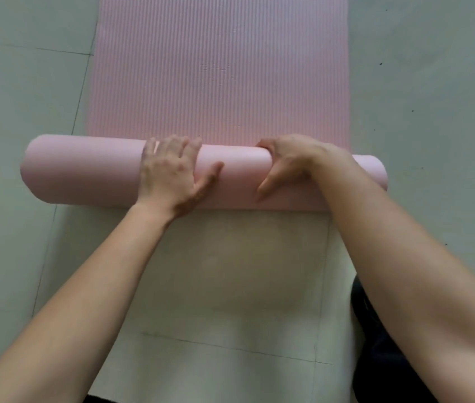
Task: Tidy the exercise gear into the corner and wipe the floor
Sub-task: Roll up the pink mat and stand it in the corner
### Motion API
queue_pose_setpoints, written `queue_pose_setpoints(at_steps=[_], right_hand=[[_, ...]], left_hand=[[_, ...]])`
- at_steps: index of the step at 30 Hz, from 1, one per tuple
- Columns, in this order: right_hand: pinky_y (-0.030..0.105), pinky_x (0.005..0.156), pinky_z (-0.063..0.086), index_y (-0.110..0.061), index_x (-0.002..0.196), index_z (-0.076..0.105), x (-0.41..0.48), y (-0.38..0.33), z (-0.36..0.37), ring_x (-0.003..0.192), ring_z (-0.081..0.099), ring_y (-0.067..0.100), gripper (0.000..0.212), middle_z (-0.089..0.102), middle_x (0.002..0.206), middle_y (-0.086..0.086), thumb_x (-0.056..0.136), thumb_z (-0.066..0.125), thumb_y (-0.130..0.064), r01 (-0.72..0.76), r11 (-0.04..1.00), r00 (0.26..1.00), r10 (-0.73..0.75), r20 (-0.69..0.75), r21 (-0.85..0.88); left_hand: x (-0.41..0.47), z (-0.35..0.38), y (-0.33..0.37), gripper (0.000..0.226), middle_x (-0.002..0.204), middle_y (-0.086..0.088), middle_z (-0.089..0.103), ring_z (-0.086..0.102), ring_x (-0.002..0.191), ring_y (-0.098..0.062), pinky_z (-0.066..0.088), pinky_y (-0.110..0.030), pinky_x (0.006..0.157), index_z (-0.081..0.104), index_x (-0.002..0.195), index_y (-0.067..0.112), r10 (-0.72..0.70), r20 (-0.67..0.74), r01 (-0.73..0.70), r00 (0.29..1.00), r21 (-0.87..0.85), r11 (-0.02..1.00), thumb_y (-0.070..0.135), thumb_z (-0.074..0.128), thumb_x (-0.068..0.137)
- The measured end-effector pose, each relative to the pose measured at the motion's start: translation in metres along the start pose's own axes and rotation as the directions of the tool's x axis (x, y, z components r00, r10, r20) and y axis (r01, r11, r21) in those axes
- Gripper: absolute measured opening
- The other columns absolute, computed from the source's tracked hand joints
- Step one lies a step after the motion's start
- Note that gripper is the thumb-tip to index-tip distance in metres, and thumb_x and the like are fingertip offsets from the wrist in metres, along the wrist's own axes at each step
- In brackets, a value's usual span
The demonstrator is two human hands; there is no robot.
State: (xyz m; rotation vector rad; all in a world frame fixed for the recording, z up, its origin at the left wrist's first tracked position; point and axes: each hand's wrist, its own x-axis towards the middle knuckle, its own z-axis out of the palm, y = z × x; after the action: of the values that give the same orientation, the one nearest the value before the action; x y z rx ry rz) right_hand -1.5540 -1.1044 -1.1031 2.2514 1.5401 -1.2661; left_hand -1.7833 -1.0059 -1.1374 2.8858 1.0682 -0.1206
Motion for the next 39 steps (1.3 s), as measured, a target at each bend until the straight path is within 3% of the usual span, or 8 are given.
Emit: queue_pose_setpoints(at_steps=[4,9,15,21,26,31,35,39], right_hand=[[0.05,0.119,0.023,-0.031,0.154,0.031,-0.008,0.005,0.032,0.141,0.036,0.032,0.114,0.038,0.154,0.011,0.059,0.076,-0.075,-0.052,0.995,0.967,0.028,-0.252,-0.09],[0.057,0.123,0.0,-0.025,0.16,0.004,-0.036,-0.007,0.09,0.152,0.011,0.036,0.135,0.013,0.164,0.016,0.056,0.075,-0.073,-0.034,0.986,0.861,-0.055,-0.506,-0.164],[0.046,0.108,0.034,-0.035,0.157,0.017,-0.037,-0.009,0.072,0.127,0.05,0.03,0.126,0.049,0.14,0.003,0.054,0.081,-0.069,0.014,0.979,0.947,-0.079,-0.311,-0.206],[0.039,0.105,0.045,-0.035,0.153,0.034,-0.004,-0.003,0.018,0.129,0.056,0.027,0.121,0.058,0.143,0.002,0.049,0.088,-0.066,0.06,0.998,0.988,-0.064,-0.138,-0.035],[0.053,0.123,0.01,-0.032,0.156,0.026,-0.007,0.008,0.036,0.148,0.027,0.029,0.118,0.031,0.16,0.008,0.06,0.076,-0.077,-0.063,0.996,0.902,0.028,-0.431,-0.067],[0.054,0.123,-0.007,-0.021,0.16,0.013,-0.028,0.004,0.098,0.154,0.004,0.038,0.13,0.009,0.166,0.019,0.06,0.067,-0.083,-0.044,0.987,0.808,-0.056,-0.586,-0.154],[0.052,0.115,-0.024,-0.03,0.159,-0.009,-0.023,0.005,0.087,0.153,-0.015,0.035,0.149,-0.012,0.166,0.017,0.051,0.089,-0.061,-0.083,0.981,0.81,-0.035,-0.585,-0.173],[0.059,0.12,-0.007,-0.033,0.16,0.005,-0.029,0.004,0.059,0.152,0.011,0.033,0.137,0.02,0.162,0.009,0.053,0.084,-0.064,-0.092,0.975,0.876,-0.017,-0.483,-0.2]], left_hand=[[0.013,0.008,0.008,0.074,0.096,-0.02,0.068,0.061,0.089,-0.036,0.04,-0.047,0.089,0.065,0.106,0.013,-0.044,0.094,0.037,0.995,0.075,0.997,0.065,0.015,0.093],[0.054,-0.022,0.004,0.077,0.102,-0.02,0.069,0.064,0.097,-0.038,0.04,-0.038,0.073,0.068,0.091,0.014,-0.061,0.211,0.05,0.976,0.054,0.997,0.071,0.016,0.093],[0.044,-0.015,0.001,0.084,0.135,-0.019,0.058,0.055,0.123,-0.036,0.044,-0.043,0.099,0.063,0.126,0.011,-0.143,0.601,0.205,0.786,-0.035,0.978,0.075,0.021,0.092],[0.001,-0.013,0.005,0.049,0.102,-0.022,0.066,0.059,0.095,-0.04,0.042,-0.045,0.081,0.062,0.094,0.01,-0.348,-0.071,0.318,0.935,-0.266,0.91,0.043,0.027,0.102],[-0.022,0.023,0.008,0.077,0.145,-0.018,0.047,0.036,0.139,-0.034,0.011,-0.054,0.117,0.044,0.144,0.015,-0.228,0.089,0.227,0.97,0.016,0.974,0.067,0.02,0.093],[0.019,0.004,0.001,0.076,0.096,-0.021,0.067,0.062,0.09,-0.037,0.041,-0.048,0.09,0.064,0.106,0.01,-0.197,0.047,0.19,0.979,0.132,0.973,0.069,0.017,0.093],[0.059,-0.028,-0.005,0.081,0.105,-0.024,0.068,0.065,0.099,-0.039,0.045,-0.042,0.083,0.068,0.102,0.01,-0.251,0.214,0.232,0.944,0.11,0.967,0.071,0.016,0.093],[0.063,-0.024,-0.012,0.094,0.144,-0.021,0.05,0.048,0.132,-0.038,0.037,-0.046,0.107,0.055,0.134,0.003,-0.296,0.592,0.407,0.749,-0.059,0.912,0.079,0.022,0.089]])
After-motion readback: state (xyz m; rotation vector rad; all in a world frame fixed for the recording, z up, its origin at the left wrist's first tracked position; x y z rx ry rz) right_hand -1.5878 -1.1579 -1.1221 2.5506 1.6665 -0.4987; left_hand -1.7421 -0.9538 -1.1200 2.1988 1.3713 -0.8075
